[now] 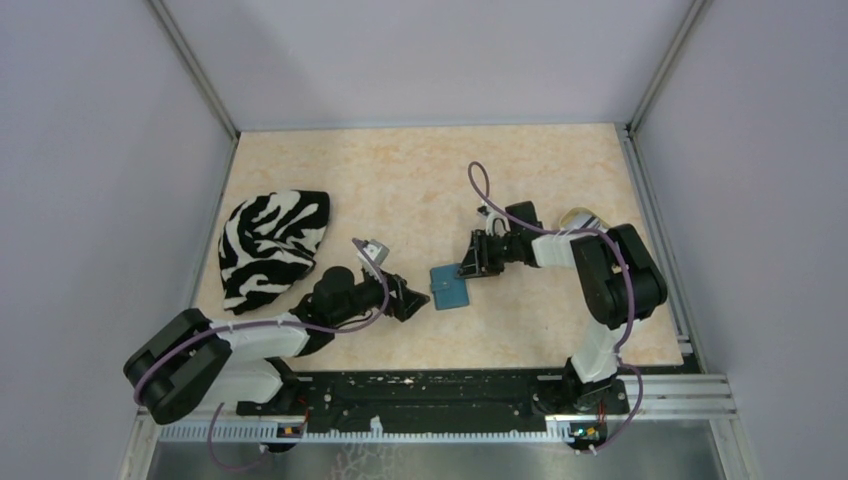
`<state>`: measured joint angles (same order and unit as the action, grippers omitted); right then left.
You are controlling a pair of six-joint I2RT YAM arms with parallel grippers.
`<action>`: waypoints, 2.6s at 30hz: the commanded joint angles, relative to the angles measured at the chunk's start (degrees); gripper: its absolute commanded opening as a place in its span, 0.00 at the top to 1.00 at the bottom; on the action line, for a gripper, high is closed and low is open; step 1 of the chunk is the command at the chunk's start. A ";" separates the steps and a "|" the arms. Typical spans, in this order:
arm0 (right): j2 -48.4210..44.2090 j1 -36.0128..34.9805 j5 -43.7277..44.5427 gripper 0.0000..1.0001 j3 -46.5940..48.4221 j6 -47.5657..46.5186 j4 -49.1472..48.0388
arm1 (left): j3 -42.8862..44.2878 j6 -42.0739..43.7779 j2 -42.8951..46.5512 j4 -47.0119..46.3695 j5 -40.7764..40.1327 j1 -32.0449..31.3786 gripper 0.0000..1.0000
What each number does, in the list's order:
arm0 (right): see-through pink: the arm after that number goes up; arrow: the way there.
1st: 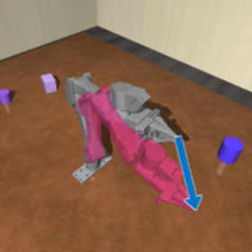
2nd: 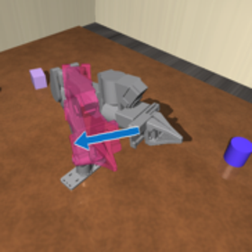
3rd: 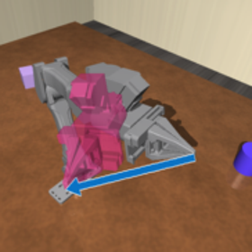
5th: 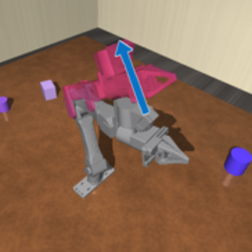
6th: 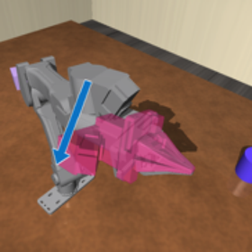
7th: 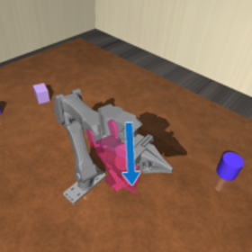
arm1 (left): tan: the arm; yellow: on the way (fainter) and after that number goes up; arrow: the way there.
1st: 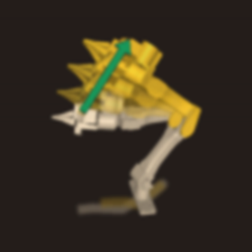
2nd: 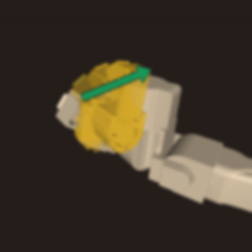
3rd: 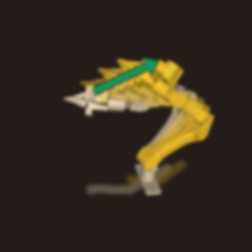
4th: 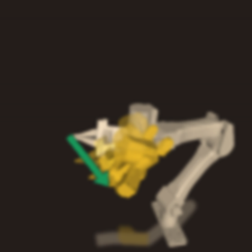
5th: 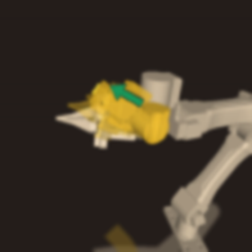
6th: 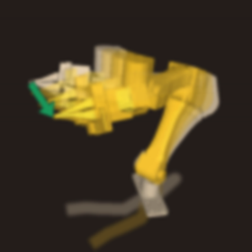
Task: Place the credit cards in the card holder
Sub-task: Open the card holder at the center of the board.
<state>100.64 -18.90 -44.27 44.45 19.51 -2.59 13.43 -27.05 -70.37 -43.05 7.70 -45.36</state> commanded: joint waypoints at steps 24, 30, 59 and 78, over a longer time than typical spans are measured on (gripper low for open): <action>0.04 -6.42 3.59 0.88 4.24 -10.19 8.37 | 12.44 43.75 -22.57 -5.47 14.84 -5.18 0.37; 0.19 -6.43 3.41 0.88 4.48 -10.19 8.65 | 15.04 44.35 -23.81 3.19 6.37 -6.83 0.44; -5.57 -4.93 -1.62 0.92 6.15 -17.06 11.16 | 0.82 20.30 -12.99 -15.74 10.62 -7.02 0.86; -16.37 -3.09 -13.39 0.89 9.29 -48.11 27.81 | -11.41 8.81 2.33 -24.32 11.53 -0.12 0.07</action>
<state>91.00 -20.99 -54.22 51.46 -18.31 21.43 1.89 -16.38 -72.79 -67.90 15.42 -48.51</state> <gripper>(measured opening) 0.113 0.915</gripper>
